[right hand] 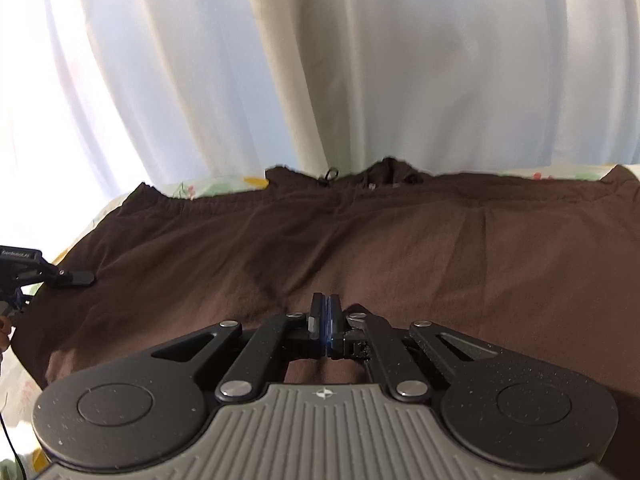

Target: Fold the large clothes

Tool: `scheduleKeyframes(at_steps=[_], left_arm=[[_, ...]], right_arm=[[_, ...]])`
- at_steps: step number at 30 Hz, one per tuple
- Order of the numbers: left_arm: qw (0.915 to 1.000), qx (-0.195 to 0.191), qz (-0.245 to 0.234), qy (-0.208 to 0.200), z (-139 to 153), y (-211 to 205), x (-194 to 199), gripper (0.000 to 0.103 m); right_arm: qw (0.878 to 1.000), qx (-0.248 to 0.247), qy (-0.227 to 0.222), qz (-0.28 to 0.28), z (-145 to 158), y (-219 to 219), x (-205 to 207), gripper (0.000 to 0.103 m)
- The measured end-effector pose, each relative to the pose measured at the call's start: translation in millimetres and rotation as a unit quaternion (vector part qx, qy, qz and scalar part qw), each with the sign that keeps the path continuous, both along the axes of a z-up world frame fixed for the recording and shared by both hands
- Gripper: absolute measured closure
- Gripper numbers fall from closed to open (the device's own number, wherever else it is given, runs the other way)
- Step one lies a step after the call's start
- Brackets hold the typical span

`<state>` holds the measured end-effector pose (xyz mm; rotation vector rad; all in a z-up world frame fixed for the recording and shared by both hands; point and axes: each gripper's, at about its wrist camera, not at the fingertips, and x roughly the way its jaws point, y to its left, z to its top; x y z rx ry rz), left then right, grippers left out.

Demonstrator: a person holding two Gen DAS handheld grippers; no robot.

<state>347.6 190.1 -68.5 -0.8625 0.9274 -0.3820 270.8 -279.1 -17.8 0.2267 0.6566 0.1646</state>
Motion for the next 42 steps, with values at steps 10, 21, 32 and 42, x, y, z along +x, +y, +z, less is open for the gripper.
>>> scheduleKeyframes(at_steps=[10,21,32,42], left_arm=[[0.9941,0.022,-0.059,-0.089,90,-55,-10,0.077],[0.9882,0.013,-0.109,-0.107,135,-138,-12,0.077],[0.9611,0.056,-0.243,-0.119,94,-293,-5,0.069],[0.9429,0.134,-0.25,-0.174,32,-342,-33,0.06]], right_arm=[[0.998,0.059,0.026,-0.011,-12,-14,5,0.103],[0.989,0.139,0.045,0.008,-39,-32,10,0.103],[0.959,0.277,0.022,-0.058,-41,-96,-54,0.103],[0.961,0.249,-0.049,-0.107,11,-138,-93,0.093]])
